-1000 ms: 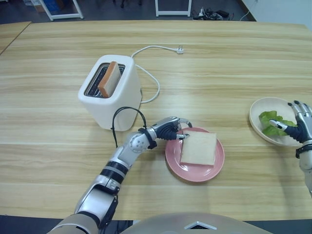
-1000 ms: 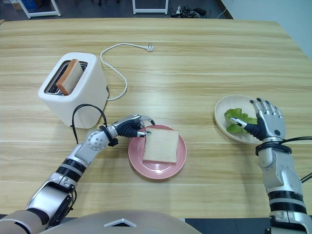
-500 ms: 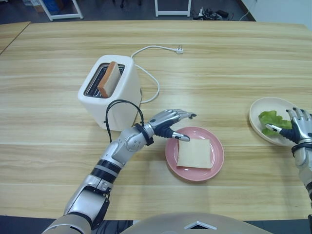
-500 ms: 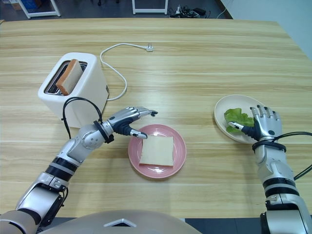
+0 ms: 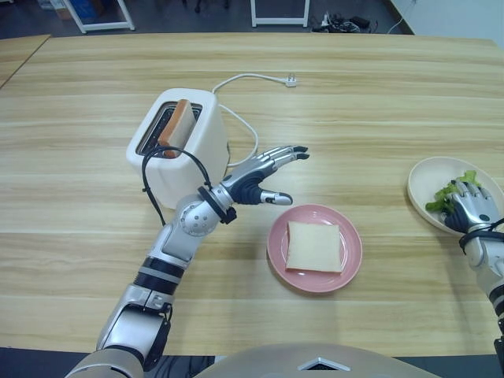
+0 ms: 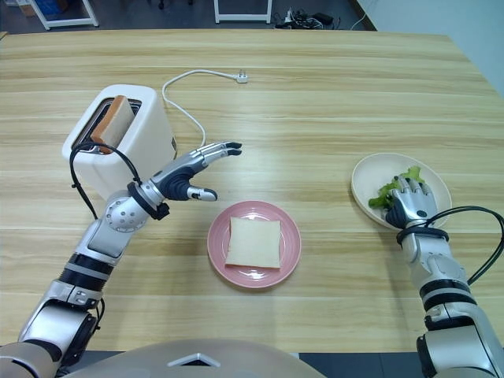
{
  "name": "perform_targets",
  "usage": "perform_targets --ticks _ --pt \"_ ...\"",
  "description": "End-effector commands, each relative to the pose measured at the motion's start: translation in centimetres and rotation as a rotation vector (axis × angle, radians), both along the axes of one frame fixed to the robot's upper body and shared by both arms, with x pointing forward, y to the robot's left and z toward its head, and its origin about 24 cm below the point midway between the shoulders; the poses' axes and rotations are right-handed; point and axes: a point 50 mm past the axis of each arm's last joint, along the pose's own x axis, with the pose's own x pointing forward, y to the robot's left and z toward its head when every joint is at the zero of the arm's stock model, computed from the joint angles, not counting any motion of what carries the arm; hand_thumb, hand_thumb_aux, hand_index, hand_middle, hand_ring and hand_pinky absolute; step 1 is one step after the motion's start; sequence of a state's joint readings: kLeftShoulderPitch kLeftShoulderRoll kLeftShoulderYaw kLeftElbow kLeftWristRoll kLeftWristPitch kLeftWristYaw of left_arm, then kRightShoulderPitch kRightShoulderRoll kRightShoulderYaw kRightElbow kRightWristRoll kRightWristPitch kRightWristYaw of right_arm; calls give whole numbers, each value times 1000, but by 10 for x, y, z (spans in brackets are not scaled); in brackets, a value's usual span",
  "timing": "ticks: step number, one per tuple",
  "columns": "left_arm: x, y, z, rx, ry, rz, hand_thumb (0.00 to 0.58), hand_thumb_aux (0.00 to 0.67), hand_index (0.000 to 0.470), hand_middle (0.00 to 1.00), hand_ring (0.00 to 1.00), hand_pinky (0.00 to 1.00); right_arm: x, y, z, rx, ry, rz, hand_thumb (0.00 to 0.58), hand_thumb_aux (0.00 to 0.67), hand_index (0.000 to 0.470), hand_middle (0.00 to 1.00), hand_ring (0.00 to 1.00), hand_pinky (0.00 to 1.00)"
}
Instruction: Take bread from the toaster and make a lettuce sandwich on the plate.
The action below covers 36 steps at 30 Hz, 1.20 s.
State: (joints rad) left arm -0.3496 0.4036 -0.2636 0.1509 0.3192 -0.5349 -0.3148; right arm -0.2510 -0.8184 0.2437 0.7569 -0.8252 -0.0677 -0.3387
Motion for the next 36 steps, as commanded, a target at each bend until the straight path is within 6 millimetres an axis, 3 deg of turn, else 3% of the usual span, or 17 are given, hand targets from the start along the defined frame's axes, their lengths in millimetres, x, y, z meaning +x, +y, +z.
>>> perform_targets --ticks 1,4,6,12,15,17,22,27,32,36 --pt "-1 4 4 -17 -10 6 0 0 0 0 0 0 4 5 13 17 -88 26 580 670 470 0 0 0" --pt "-3 14 19 -72 -62 20 0 0 0 0 0 0 5 10 29 7 -202 46 580 670 470 0 0 0" --pt "-3 31 39 -149 -154 56 0 0 0 0 0 0 3 18 43 24 -310 72 580 670 470 0 0 0" --pt "-20 117 105 -589 -332 228 0 0 0 0 0 0 -4 64 79 238 -516 260 580 670 470 0 0 0" --pt "-26 145 118 -518 -398 340 0 0 0 0 0 0 -12 85 85 332 -529 367 580 670 470 0 0 0" --pt "-27 154 118 -294 -468 456 0 0 0 0 0 0 -15 103 83 376 -516 449 580 670 470 0 0 0" --pt "-19 185 108 136 -444 680 0 0 0 0 0 0 -24 165 72 441 -430 681 580 670 470 0 0 0" --pt "-10 194 77 406 -301 722 0 0 0 0 0 0 -41 221 43 474 -232 921 580 670 470 0 0 0" --pt "-4 198 67 545 -264 743 0 0 0 0 0 0 -63 247 16 471 -33 1068 580 670 470 0 0 0" --pt "2 193 61 573 -248 726 0 0 0 0 0 0 -76 247 3 492 96 1092 580 670 470 0 0 0"
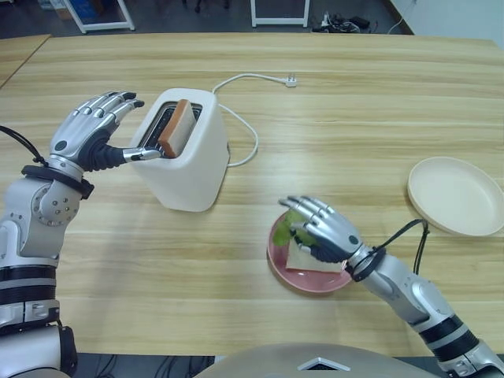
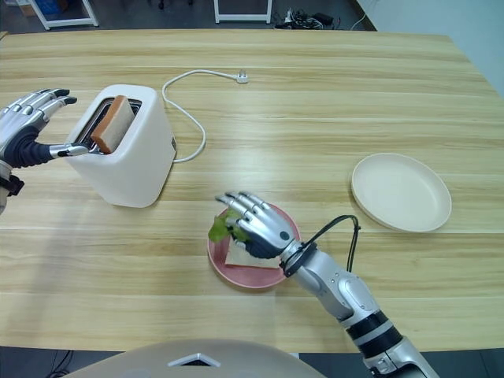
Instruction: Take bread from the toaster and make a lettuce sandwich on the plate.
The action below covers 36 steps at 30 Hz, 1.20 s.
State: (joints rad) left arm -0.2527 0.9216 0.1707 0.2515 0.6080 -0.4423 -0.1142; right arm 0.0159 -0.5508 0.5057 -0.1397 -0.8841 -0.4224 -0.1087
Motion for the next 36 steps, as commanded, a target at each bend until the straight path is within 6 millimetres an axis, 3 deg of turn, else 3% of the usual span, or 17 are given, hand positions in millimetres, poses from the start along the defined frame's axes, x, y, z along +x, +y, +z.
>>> perform_targets --ticks 1,5,6,7,8,9,11,13,14,16,19,23,27,29,36 --pt "7 -4 -5 40 31 -2 0 0 0 0 0 0 -10 -6 -13 -48 107 24 580 670 470 0 0 0" --pt "15 -11 -10 50 39 -8 0 0 0 0 0 0 -17 -16 -17 -63 194 24 580 670 470 0 0 0" --pt "16 -13 -12 51 40 -13 0 0 0 0 0 0 -19 -18 -19 -84 214 33 441 342 240 0 0 0" --pt "19 -16 -13 49 43 -21 0 0 0 0 0 0 -21 -20 -21 -98 232 34 148 92 65 0 0 0" --pt "21 -19 -14 47 48 -29 0 0 0 0 0 0 -22 -22 -22 -109 246 34 27 16 11 0 0 0" --pt "22 -21 -16 43 56 -36 0 0 0 0 0 0 -23 -25 -22 -117 257 31 0 0 0 0 0 0" --pt "25 -23 -20 35 73 -44 27 16 11 0 0 0 -22 -28 -21 -120 261 20 0 0 0 0 0 0" --pt "26 -24 -23 28 86 -48 255 168 118 0 0 0 -20 -31 -19 -118 251 5 0 0 0 0 0 0" --pt "27 -25 -24 27 90 -49 322 223 157 0 0 0 -19 -32 -17 -112 246 1 0 0 0 0 0 0" --pt "29 -25 -28 34 103 -45 319 221 155 0 0 0 -18 -32 -15 -105 240 -2 0 0 0 0 0 0" --pt "31 -27 -37 42 136 -45 452 355 249 0 0 0 -18 -33 -13 -101 235 -2 0 0 0 0 0 0" --pt "31 -27 -42 34 152 -45 494 413 289 0 0 0 -18 -35 -11 -94 227 -5 0 0 0 0 0 0" --pt "32 -28 -35 -40 109 -53 570 581 407 0 0 0 -18 -36 -9 -85 219 -13 0 0 0 0 0 0" --pt "33 -30 -28 -91 74 -67 580 670 470 0 0 0 -18 -36 -9 -82 218 -14 0 0 0 0 0 0" --pt "34 -23 3 -289 -85 -67 580 670 470 0 0 0 -17 -35 -9 -72 211 -12 0 0 0 0 0 0"
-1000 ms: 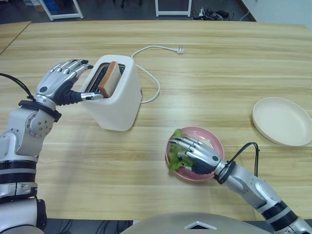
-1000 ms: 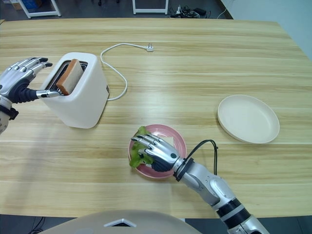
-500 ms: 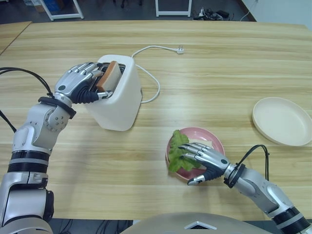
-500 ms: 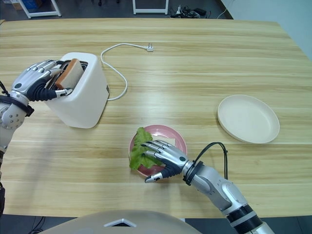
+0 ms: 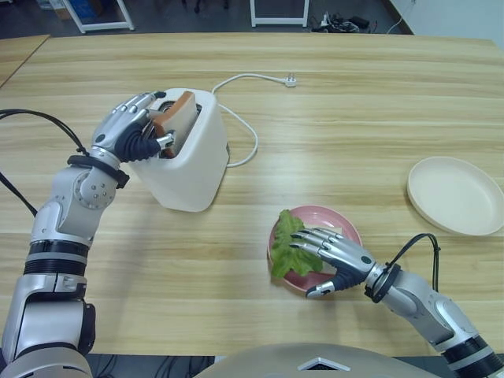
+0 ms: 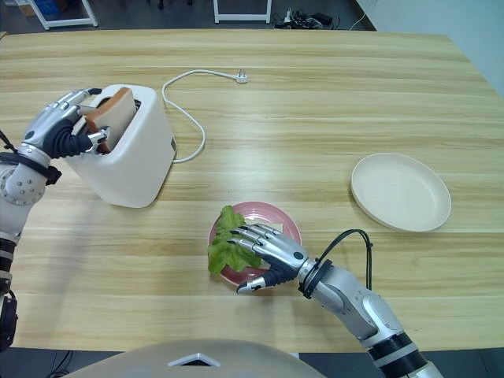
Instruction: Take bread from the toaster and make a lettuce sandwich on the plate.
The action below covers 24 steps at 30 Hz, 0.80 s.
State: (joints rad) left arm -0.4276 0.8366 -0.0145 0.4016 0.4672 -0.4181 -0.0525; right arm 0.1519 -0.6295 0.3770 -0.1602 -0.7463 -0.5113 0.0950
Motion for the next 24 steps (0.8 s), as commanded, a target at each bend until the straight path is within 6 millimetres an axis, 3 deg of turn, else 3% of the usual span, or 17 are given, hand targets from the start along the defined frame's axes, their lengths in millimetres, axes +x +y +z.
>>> perform_targets --ticks 1,6,7,8,17,24 --pt "1 5 20 -88 -104 18 580 670 470 0 0 0 1 -1 2 8 -4 -9 0 0 0 0 0 0" --pt "-1 4 38 -185 -213 -13 580 670 470 0 0 0 5 -5 3 6 -16 -20 0 0 0 0 0 0" --pt "-2 4 40 -207 -220 -29 580 670 470 659 659 659 5 -5 3 10 -18 -23 0 0 0 0 0 0" --pt "-3 3 42 -227 -227 -45 580 670 470 1000 1000 1000 5 -6 4 12 -21 -27 0 0 0 0 0 0" --pt "-10 -7 65 -464 -321 -205 580 670 470 1000 1000 1000 18 -24 30 127 -138 -145 0 0 0 0 0 0" --pt "-6 -54 61 -680 -174 -459 580 670 470 1000 1000 1000 23 -51 54 196 -222 -241 0 0 0 0 0 0"
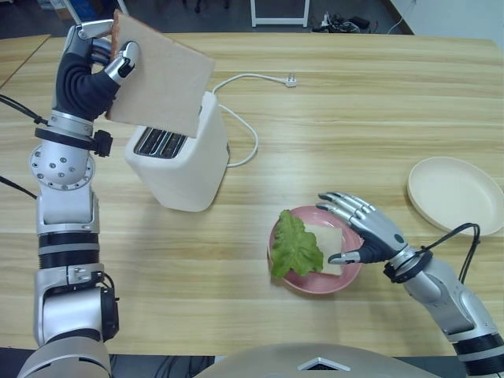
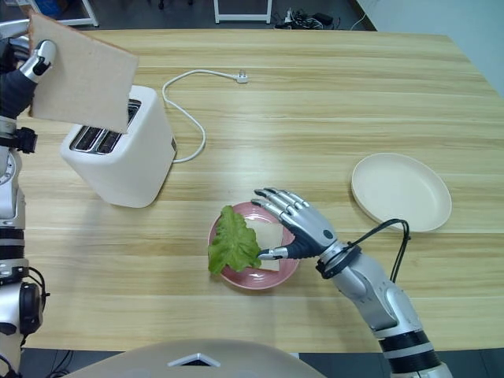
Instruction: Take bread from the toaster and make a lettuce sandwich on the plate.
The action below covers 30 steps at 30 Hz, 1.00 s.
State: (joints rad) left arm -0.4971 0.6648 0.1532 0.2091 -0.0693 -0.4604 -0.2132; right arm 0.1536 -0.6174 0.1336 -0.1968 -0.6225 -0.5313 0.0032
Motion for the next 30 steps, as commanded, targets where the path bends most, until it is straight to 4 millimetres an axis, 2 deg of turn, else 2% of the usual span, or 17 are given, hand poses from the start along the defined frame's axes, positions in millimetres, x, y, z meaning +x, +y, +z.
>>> perform_targets --ticks 1,3,6,9,12,14,21,25,30 --pt "8 -37 -8 -59 100 -206 580 670 470 1000 1000 1000 -2 -16 13 35 -20 -39 0 0 0 0 0 0" --pt "11 -59 -18 -57 176 -319 580 670 470 1000 1000 1000 -6 -21 16 55 -3 -38 0 0 0 0 0 0" --pt "11 -85 -38 19 298 -471 580 670 470 1000 1000 1000 -23 -19 16 89 90 54 0 0 0 0 0 0" --pt "9 -99 -54 99 389 -578 580 670 470 1000 1000 1000 -28 -31 25 104 95 40 0 0 0 0 0 0" --pt "4 -116 -76 226 486 -692 580 670 470 1000 1000 1000 -30 -52 35 112 69 -38 0 0 0 0 0 0" --pt "2 -126 -91 300 540 -747 580 670 470 1000 1000 1000 -36 -54 40 133 66 -27 0 0 0 0 0 0" --pt "-2 -152 -119 457 608 -880 580 670 470 1000 1000 1000 -60 -34 55 240 94 191 0 0 0 0 0 0" --pt "1 -166 -131 513 640 -919 580 670 470 1000 1000 1000 -69 -15 50 240 156 323 0 0 0 0 0 0" --pt "6 -182 -140 559 665 -944 580 670 470 1000 1000 1000 -66 11 34 224 232 434 0 0 0 0 0 0"
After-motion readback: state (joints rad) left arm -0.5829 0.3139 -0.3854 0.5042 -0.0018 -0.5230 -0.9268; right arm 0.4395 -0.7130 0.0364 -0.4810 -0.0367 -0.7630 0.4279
